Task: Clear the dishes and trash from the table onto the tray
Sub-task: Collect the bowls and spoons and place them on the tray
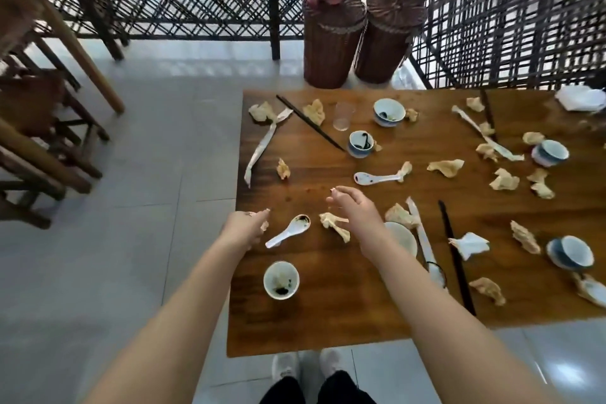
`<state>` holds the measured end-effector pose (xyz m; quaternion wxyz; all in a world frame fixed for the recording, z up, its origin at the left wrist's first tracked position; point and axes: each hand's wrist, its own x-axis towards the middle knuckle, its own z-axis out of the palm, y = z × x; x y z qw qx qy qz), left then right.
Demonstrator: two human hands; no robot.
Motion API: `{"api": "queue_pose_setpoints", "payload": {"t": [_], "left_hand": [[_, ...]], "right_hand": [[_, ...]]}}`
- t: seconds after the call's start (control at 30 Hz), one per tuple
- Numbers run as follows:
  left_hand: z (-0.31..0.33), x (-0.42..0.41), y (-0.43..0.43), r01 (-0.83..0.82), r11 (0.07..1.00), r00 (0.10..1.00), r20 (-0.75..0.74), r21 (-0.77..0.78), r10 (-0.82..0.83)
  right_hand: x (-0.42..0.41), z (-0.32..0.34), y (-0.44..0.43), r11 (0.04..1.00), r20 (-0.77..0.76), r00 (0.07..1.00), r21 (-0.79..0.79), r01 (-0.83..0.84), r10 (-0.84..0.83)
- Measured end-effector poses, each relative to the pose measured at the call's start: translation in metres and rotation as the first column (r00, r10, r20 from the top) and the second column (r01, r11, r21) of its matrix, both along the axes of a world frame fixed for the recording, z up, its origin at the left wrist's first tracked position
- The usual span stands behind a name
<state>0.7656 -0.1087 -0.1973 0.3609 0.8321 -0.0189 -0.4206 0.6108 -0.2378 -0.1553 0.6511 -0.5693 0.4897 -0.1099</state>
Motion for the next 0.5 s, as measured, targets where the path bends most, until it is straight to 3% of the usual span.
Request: {"api": "queue_pose_setpoints", "payload": {"t": [0.23,0.5], "left_hand": [[-0.041,0.009,-0.007,0.246,0.952,0.969,-0.054,0.18,-0.241],[-0.048,0.01,-0.023,0.32,0.923,0.939,-0.2,0.215,-0.279]], "right_hand": [[0.01,-0.033,-0.005,0.998,-0.088,0.996,0.066,-0.01,0.016],[0.013,-0.045,-0.014,0.993,-0.139,0.99,0.112,0.023,-0.007]]}}
